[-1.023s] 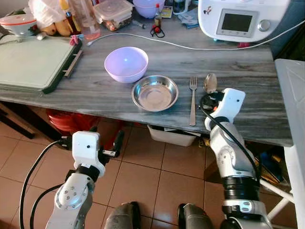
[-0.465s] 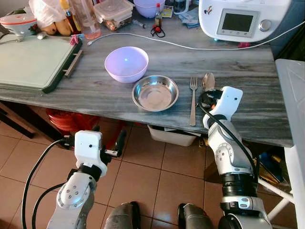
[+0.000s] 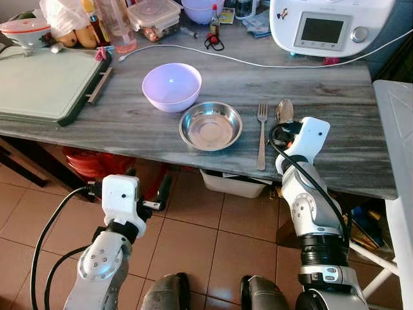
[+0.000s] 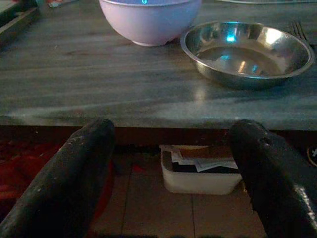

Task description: Setting the table

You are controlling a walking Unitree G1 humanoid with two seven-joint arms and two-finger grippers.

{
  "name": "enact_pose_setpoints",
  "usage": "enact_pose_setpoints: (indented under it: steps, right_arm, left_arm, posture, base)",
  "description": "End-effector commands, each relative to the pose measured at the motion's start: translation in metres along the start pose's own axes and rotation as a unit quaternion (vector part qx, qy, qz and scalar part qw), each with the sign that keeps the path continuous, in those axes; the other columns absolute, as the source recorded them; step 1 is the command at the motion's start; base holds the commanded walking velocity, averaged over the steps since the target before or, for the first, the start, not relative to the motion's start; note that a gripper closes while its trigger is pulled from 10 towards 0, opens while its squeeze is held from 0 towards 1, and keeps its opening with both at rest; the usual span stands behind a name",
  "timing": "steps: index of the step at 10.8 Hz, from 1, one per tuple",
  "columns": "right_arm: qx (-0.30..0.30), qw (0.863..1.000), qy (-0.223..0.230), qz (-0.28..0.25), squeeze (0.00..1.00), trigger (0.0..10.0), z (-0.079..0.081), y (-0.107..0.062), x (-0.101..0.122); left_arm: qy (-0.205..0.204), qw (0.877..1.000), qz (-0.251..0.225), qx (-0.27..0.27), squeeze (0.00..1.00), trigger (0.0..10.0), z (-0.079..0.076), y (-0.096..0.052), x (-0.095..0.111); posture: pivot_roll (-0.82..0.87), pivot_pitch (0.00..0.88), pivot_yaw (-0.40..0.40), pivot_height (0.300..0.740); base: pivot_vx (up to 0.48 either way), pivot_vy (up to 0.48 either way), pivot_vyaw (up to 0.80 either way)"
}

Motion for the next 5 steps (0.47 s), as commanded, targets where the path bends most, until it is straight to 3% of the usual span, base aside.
enact_pose_setpoints:
  steps: [1,2,3,5]
  right_arm:
    - [-0.007,1.000,0.003,0.027,0.00,10.0,-0.0034,-0.0007,-0.0113]
    - [-0.006,1.000,0.003,0.026,0.62,10.0,-0.0039,0.0000,-0.0112]
    - [-0.006,1.000,0.003,0.026,1.00,10.0,-0.0044,0.0008,-0.0107]
    - [-0.003,1.000,0.001,0.024,1.00,10.0,-0.0049,0.0023,-0.0095]
  left_arm:
    - [0.000,1.000,0.008,0.001,0.00,10.0,0.0012,-0.0008,-0.0029]
    - [-0.001,1.000,0.008,0.001,0.00,10.0,0.0009,0.0000,-0.0030]
    - [-0.001,1.000,0.008,0.001,0.00,10.0,0.0007,0.0008,-0.0030]
    - [-0.001,1.000,0.005,0.002,0.00,10.0,0.0006,0.0017,-0.0023]
  posture:
    - [0.05,0.183,0.077,0.740]
    - [0.05,0.183,0.075,0.740]
    - [0.05,0.183,0.074,0.740]
    - [0.05,0.180,0.071,0.740]
  base:
    - [0.000,0.000,0.00]
    - [0.000,0.000,0.00]
    - [0.000,0.000,0.00]
    - [0.000,0.000,0.00]
Point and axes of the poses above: a point about 5 cm out from each wrist's last joint towards the gripper, its own y axis pointing out of the wrist towards the gripper, its own x axis along the axis of the wrist's last joint, z = x × y, the point moved 1 cm from there along y, pointing out of the wrist towards the gripper, and after that the axes turned 11 degrees about -y, right-handed, at the moved point
